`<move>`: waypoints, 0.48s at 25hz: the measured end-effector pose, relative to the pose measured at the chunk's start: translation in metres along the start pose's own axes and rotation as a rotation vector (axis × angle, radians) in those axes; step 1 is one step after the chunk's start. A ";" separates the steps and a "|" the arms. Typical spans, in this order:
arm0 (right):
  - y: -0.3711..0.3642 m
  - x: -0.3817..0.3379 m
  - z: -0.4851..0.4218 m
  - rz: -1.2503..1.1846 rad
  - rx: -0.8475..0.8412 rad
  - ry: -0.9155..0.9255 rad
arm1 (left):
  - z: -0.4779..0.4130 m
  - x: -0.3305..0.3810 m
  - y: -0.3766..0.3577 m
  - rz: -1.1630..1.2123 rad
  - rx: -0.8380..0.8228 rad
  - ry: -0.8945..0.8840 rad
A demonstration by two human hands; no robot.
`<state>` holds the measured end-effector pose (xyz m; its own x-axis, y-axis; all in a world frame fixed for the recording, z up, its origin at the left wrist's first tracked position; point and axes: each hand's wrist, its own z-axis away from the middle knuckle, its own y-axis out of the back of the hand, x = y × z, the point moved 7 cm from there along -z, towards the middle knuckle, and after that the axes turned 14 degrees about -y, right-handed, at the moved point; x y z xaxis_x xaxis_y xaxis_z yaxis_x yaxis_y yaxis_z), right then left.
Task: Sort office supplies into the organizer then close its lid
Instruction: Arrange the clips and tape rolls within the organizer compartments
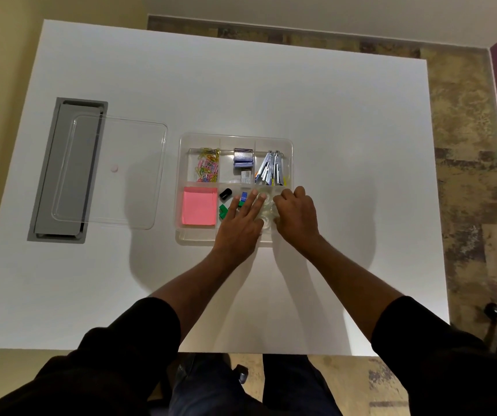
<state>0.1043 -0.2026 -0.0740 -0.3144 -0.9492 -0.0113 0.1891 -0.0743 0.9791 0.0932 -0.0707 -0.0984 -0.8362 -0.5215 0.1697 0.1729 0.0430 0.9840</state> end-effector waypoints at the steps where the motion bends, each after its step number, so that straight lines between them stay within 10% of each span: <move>1: 0.000 0.000 0.000 -0.018 0.001 -0.021 | 0.000 0.000 -0.001 0.007 0.019 0.000; 12: 0.002 0.002 -0.004 0.055 -0.021 -0.003 | 0.003 0.002 -0.006 0.039 0.073 -0.009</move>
<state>0.1076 -0.2057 -0.0730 -0.3059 -0.9511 0.0432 0.2259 -0.0285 0.9737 0.0891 -0.0696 -0.1034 -0.8343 -0.5105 0.2082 0.1675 0.1249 0.9779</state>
